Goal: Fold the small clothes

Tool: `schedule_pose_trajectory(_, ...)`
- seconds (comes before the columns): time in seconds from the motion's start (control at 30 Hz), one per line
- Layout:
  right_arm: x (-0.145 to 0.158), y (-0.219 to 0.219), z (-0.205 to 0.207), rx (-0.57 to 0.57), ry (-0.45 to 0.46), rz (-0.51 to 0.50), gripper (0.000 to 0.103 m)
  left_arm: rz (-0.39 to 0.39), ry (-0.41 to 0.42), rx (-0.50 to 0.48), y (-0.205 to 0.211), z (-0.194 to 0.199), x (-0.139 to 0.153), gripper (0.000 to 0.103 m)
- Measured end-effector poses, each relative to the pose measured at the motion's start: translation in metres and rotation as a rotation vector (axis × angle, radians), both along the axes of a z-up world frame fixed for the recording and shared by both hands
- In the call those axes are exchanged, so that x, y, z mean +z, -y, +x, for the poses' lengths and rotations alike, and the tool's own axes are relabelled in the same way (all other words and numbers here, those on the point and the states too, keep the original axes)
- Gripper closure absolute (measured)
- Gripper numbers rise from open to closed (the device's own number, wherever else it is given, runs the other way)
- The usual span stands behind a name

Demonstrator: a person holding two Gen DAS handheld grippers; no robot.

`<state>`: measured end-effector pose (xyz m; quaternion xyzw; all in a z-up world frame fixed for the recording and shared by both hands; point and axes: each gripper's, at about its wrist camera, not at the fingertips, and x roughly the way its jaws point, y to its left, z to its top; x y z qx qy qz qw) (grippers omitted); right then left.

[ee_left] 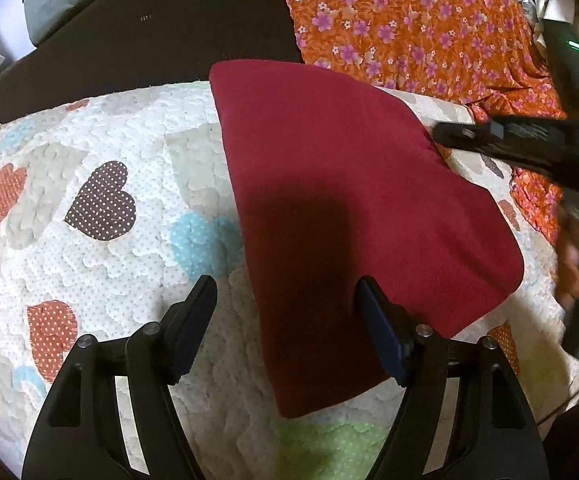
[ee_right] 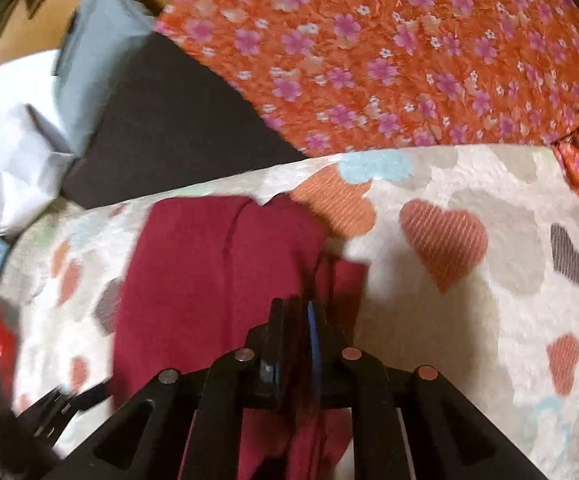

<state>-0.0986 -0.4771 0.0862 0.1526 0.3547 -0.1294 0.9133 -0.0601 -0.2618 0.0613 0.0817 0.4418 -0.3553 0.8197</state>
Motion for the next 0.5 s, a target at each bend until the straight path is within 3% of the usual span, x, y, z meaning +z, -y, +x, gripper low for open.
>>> schedule_pose_trajectory(0.07,-0.002,-0.015,-0.015,0.025,-0.015,-0.004,0.09,-0.002,0.0,0.002,-0.001,0.0,0.0,0.03)
schedule_pose_trajectory(0.13,-0.017,-0.026,-0.022,0.046,-0.049,-0.012,0.079,-0.02,-0.016,-0.001,-0.003,0.001,0.0,0.03)
schedule_pose_trajectory(0.2,-0.034,-0.023,-0.023,0.032,-0.068,-0.024,0.06,-0.063,-0.052,-0.009,-0.008,0.005,0.001,0.03)
schedule_pose_trajectory(0.3,-0.033,-0.003,-0.033,0.011,-0.01,0.104,0.055,-0.119,-0.108,0.01,-0.016,0.014,0.003,0.03)
schedule_pose_trajectory(0.4,-0.024,0.007,-0.038,-0.006,0.026,0.111,0.038,-0.17,-0.162,0.021,-0.02,0.026,0.004,0.03)
schedule_pose_trajectory(0.5,-0.023,0.017,-0.039,0.009,0.08,0.18,0.036,-0.22,-0.204,0.024,-0.019,0.036,0.004,0.03)
